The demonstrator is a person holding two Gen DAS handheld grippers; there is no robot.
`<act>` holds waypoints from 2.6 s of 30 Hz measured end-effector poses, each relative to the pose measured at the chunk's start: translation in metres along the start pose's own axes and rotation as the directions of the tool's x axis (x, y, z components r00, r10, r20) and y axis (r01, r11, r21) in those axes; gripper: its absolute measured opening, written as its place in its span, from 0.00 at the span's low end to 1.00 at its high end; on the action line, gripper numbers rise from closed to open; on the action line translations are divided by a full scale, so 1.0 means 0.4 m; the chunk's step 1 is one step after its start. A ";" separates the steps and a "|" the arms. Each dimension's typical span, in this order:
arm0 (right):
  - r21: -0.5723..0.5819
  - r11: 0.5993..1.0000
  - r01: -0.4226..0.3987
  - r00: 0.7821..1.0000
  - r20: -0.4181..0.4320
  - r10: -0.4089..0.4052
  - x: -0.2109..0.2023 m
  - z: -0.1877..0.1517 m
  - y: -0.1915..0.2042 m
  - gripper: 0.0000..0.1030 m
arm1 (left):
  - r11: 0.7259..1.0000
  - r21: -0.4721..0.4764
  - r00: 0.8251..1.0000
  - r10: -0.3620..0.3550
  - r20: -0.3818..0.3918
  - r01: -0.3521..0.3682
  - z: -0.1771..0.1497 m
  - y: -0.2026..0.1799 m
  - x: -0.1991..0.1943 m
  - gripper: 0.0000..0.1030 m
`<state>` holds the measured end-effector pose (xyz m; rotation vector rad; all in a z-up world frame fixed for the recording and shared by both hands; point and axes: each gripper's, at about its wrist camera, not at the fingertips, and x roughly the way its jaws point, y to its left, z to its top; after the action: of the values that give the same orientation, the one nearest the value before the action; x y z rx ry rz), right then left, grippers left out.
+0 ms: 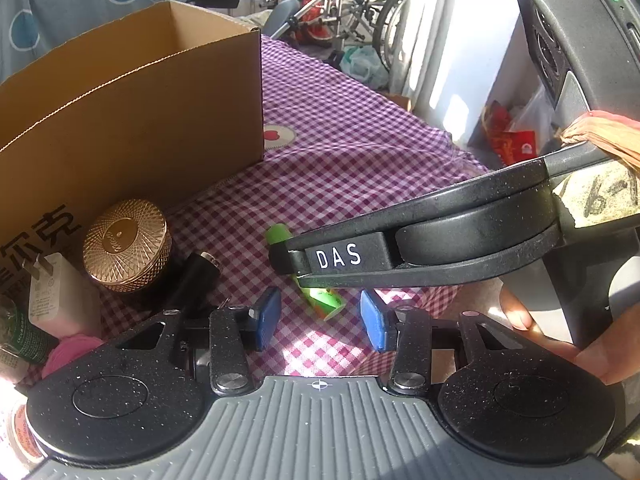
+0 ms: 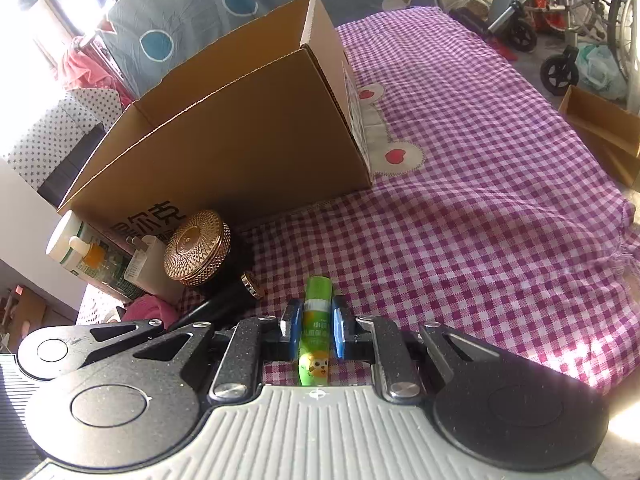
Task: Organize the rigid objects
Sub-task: 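Reach the right tool to the green glue stick and close on it, then lift the glue stick with the right tool and carry it into the box, then open the right tool to drop the glue stick inside the box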
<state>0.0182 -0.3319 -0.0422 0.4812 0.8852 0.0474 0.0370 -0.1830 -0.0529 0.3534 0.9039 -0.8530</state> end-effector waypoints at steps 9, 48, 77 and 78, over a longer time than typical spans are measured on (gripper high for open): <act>-0.001 1.000 -0.023 1.000 -0.020 0.023 -0.001 0.009 -0.004 0.16 | 0.998 0.001 0.998 0.060 0.004 -0.060 0.014 -0.007 0.030 0.41; -0.280 0.920 -0.275 0.933 0.154 0.326 -0.158 0.224 0.300 0.16 | 0.944 -0.143 0.903 0.326 0.279 -0.296 0.133 0.114 -0.329 0.34; -0.140 0.953 -0.269 0.899 -0.391 0.197 0.579 0.598 0.405 0.18 | 0.864 -0.354 0.926 0.376 -0.016 -0.357 0.242 0.521 -0.189 0.47; -0.140 0.956 -0.259 0.903 -0.385 0.189 0.580 0.601 0.405 0.19 | 0.864 -0.354 0.926 0.378 -0.013 -0.358 0.242 0.521 -0.191 0.47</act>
<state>0.3726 -0.2252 -0.0152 0.3997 1.1777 0.4441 0.2254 -0.0717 0.0509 0.1793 0.8794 -0.3345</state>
